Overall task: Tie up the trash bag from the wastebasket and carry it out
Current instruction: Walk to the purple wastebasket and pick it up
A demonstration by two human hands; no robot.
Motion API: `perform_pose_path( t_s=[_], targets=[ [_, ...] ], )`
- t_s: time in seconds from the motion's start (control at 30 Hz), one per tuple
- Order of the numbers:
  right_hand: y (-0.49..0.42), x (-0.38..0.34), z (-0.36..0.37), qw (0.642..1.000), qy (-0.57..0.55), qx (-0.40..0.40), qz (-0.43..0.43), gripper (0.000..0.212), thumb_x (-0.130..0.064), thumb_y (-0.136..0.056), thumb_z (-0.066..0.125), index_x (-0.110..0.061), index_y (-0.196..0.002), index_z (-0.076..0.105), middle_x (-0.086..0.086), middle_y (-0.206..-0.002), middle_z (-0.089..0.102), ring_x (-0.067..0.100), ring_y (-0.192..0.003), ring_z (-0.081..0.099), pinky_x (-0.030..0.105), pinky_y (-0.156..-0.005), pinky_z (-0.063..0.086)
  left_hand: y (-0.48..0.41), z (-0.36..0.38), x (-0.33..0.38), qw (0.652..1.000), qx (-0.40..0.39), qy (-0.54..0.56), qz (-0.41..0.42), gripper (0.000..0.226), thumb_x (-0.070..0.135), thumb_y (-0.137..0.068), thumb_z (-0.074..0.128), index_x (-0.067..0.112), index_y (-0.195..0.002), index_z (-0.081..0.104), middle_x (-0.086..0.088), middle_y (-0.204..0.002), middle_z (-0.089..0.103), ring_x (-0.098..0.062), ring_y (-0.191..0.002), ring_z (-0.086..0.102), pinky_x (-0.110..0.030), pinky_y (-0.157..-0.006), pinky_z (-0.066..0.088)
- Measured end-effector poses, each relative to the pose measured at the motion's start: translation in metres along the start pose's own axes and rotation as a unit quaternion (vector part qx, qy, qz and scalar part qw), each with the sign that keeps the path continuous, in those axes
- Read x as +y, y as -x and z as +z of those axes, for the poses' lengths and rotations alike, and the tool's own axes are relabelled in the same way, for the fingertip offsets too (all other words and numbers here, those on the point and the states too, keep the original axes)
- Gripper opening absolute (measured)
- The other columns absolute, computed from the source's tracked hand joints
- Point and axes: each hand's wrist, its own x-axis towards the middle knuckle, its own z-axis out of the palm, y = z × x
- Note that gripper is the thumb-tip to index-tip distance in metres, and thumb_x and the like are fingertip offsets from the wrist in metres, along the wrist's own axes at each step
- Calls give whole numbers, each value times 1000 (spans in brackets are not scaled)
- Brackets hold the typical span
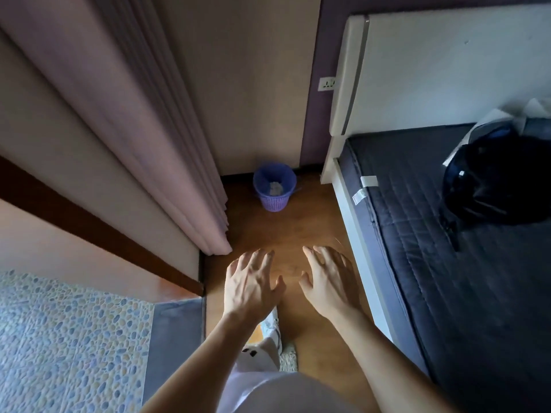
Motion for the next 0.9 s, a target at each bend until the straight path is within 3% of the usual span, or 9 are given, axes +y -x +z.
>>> perform_pose_path(
  t_s=[0.13, 0.3, 0.47, 0.73, 0.9],
  targets=[
    [-67, -5, -6, 999, 45, -5, -10, 53, -36, -82, 52, -22, -133, 55, 7, -127, 62, 28, -118, 59, 46, -103, 46, -67, -12, -20, 1000, 10, 15, 1, 57, 51, -81, 51, 23, -130, 56, 0, -129, 63, -26, -116, 58, -44, -94, 47],
    [-155, -12, -7, 999, 47, -10, 3, 54, -39, -83, 44, -23, -135, 51, 7, -128, 62, 27, -119, 58, 48, -100, 48, -147, -23, -47, 1000, 3, 17, 6, 58, 53, -81, 45, 23, -129, 55, 0, -126, 64, -28, -113, 59, -45, -91, 49],
    [-208, -8, -19, 997, 80, -18, 16, 52, -35, -82, 60, -22, -132, 57, 3, -125, 65, 24, -117, 61, 44, -98, 50, -205, -22, -49, 1000, -7, 20, 18, 56, 52, -78, 46, 22, -124, 59, 1, -120, 66, -26, -109, 61, -45, -86, 50],
    [-290, 27, -24, 994, 100, -45, 18, 53, -34, -79, 65, -18, -130, 61, 5, -124, 68, 25, -114, 64, 44, -96, 52, -282, -1, -36, 1000, -21, 18, 5, 54, 52, -77, 47, 25, -121, 61, 4, -117, 69, -23, -104, 64, -42, -84, 52],
    [-360, 52, -29, 993, 95, -64, -1, 53, -35, -80, 65, -20, -131, 60, 4, -127, 68, 23, -116, 63, 40, -98, 50, -343, 7, -24, 999, -31, 26, -35, 57, 51, -78, 44, 27, -128, 56, 5, -125, 65, -23, -114, 59, -43, -92, 49]
  ],
)
